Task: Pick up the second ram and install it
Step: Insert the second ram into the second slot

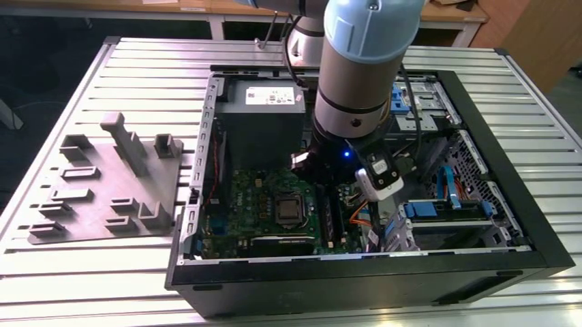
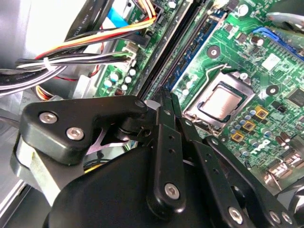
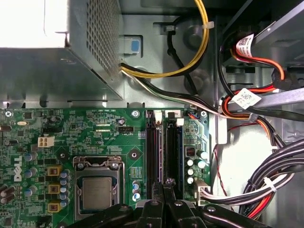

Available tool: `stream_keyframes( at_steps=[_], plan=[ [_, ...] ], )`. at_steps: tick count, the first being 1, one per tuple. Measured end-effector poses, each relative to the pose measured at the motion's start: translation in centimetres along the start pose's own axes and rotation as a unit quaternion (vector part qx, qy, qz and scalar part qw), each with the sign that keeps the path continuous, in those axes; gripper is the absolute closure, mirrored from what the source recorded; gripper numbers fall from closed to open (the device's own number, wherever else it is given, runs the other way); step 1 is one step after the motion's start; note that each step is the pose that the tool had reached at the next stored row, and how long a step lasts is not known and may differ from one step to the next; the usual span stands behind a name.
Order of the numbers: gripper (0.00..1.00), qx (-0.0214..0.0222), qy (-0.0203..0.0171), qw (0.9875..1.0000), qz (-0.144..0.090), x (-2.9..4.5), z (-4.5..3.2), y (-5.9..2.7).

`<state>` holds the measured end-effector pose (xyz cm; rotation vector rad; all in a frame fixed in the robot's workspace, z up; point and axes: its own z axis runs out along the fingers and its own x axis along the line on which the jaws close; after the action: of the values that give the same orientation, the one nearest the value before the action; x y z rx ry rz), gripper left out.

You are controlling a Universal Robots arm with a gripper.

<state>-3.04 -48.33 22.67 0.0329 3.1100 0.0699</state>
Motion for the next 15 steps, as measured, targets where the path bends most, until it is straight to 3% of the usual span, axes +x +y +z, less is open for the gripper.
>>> stream_keyframes(
  at_steps=[5,15],
  plan=[
    [0.89,-0.0083,0.0,1.0,-0.005,0.1,0.01,-0.01],
    [0.89,-0.0076,0.0,1.0,-0.005,0.11,-0.01,-0.44]
  ],
)
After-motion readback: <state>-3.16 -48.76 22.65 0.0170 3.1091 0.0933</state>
